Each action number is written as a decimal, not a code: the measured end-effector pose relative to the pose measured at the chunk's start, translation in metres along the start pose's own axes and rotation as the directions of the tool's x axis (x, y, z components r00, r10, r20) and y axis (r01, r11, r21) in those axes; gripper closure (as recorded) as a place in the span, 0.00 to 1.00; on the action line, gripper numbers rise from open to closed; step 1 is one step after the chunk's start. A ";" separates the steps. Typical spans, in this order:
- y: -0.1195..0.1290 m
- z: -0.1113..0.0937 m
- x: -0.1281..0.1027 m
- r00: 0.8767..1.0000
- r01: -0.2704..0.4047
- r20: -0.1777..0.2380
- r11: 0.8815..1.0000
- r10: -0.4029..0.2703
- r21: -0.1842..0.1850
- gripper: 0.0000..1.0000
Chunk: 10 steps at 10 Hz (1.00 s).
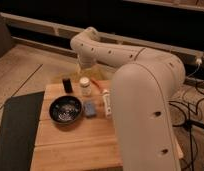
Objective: Place the ceramic cup over the eraser
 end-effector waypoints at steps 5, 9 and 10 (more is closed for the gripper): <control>0.042 0.005 -0.034 0.973 0.179 0.171 0.974 -0.155 -0.138 0.35; 0.033 0.043 -0.017 0.966 0.249 0.097 0.960 -0.238 -0.131 0.35; 0.031 0.046 -0.018 0.966 0.253 0.087 0.960 -0.244 -0.123 0.35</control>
